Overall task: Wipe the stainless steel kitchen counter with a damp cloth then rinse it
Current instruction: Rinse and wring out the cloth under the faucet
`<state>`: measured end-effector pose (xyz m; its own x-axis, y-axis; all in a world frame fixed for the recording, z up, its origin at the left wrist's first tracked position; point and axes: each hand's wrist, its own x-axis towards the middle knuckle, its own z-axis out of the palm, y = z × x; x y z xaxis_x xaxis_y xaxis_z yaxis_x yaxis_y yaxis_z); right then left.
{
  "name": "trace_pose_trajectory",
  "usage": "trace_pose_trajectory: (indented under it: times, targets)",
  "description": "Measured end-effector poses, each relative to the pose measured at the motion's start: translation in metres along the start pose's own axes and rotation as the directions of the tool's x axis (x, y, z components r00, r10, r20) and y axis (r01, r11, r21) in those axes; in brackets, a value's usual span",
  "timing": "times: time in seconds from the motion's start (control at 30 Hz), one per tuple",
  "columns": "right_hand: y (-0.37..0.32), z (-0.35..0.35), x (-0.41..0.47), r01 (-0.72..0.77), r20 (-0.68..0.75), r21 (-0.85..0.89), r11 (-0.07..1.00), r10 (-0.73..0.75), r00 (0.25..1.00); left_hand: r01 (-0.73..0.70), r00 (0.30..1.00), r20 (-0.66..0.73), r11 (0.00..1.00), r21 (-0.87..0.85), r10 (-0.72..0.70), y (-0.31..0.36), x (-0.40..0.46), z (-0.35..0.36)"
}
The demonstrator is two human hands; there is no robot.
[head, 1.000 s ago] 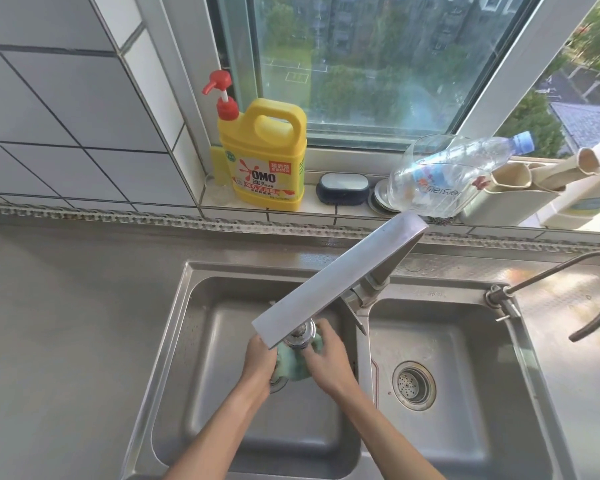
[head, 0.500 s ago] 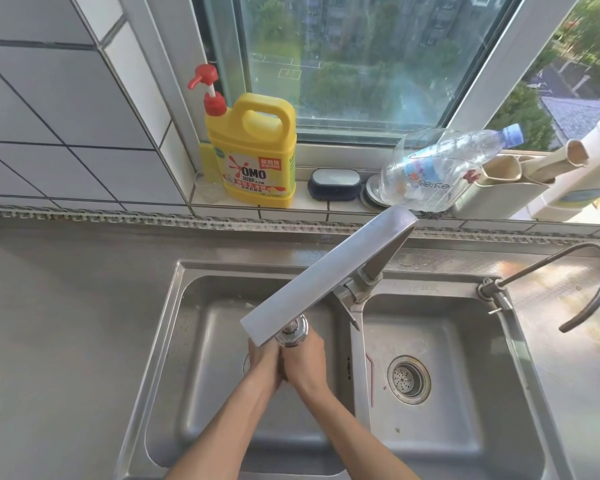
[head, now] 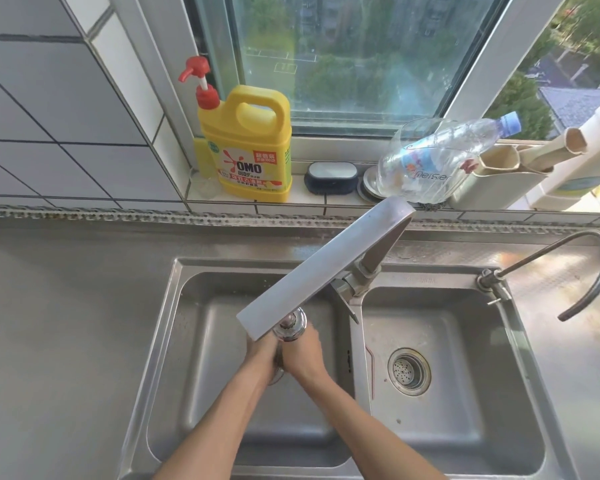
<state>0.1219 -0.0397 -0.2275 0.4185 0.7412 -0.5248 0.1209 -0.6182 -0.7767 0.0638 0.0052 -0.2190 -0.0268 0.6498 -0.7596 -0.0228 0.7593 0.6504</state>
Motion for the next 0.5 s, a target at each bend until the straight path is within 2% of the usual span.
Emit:
trace_pose_trajectory:
  times: [0.1,0.17,0.23,0.27,0.33,0.43,0.5]
  targets:
    - [-0.003,-0.014,0.017,-0.042,-0.063,0.054,0.998,0.046,0.997,-0.061,0.997,0.054,0.989,0.134,0.054,-0.010,-0.007,0.010]
    - [0.002,-0.007,0.007,-0.019,-0.059,0.075,0.997,0.023,0.998,-0.060,0.996,0.063,0.997,0.043,0.057,-0.003,-0.006,0.008]
    - [0.006,0.003,-0.008,0.022,-0.010,0.074,0.997,-0.021,1.000,-0.058,0.998,0.000,0.998,-0.005,0.058,0.003,0.003,0.002]
    - [0.007,0.004,-0.009,0.030,0.009,0.060,0.998,-0.031,0.999,-0.070,0.997,-0.026,0.997,0.023,0.070,0.001,0.007,0.001]
    - [0.003,-0.005,0.002,0.024,0.008,0.043,0.999,-0.025,1.000,-0.092,0.996,0.018,0.994,0.055,0.092,-0.006,0.002,0.007]
    - [0.006,-0.016,0.018,-0.015,-0.027,0.055,0.998,0.016,0.999,-0.132,0.991,0.043,0.972,0.196,0.126,-0.023,0.001,0.010]
    - [0.017,-0.006,0.009,-0.019,-0.013,0.059,0.998,0.020,1.000,-0.132,0.991,0.018,0.973,0.187,0.131,-0.021,0.008,0.003]
